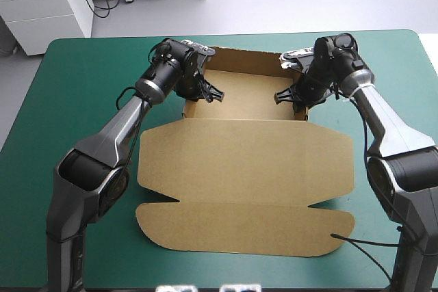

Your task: Fold the box

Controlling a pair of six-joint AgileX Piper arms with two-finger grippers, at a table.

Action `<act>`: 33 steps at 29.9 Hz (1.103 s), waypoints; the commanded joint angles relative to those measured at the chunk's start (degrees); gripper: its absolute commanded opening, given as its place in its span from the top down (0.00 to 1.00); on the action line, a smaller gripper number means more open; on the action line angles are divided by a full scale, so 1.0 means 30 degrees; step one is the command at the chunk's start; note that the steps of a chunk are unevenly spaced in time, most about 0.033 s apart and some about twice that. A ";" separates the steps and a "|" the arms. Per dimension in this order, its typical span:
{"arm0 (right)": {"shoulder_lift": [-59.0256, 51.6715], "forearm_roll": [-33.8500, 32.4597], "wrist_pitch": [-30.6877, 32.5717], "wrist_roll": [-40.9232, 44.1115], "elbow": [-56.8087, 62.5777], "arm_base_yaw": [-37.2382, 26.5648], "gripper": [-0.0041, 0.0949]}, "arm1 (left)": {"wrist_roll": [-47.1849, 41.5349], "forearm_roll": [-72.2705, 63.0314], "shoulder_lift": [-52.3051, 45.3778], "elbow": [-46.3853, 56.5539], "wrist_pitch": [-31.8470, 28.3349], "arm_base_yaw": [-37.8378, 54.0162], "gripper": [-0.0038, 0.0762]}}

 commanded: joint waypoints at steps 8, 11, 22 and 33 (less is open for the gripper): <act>-0.0046 -0.0079 -0.0090 -0.0006 -0.0480 0.0262 0.98 | 0.1205 0.0076 -0.0189 -0.0332 0.0895 -0.0223 0.95; 0.0038 -0.0079 -0.0090 -0.0006 -0.0480 0.0262 0.98 | 0.1205 0.0009 -0.0109 -0.0140 0.0895 -0.0223 0.95; 0.0036 0.0083 -0.0090 -0.0589 -0.0480 0.0262 0.71 | 0.1283 -0.2317 -0.0235 0.0165 0.0937 0.0717 0.39; -0.0646 0.0353 -0.0090 -0.0718 -0.0480 0.0262 0.11 | 0.1563 -0.2430 -0.0970 0.0165 0.0937 0.0913 0.33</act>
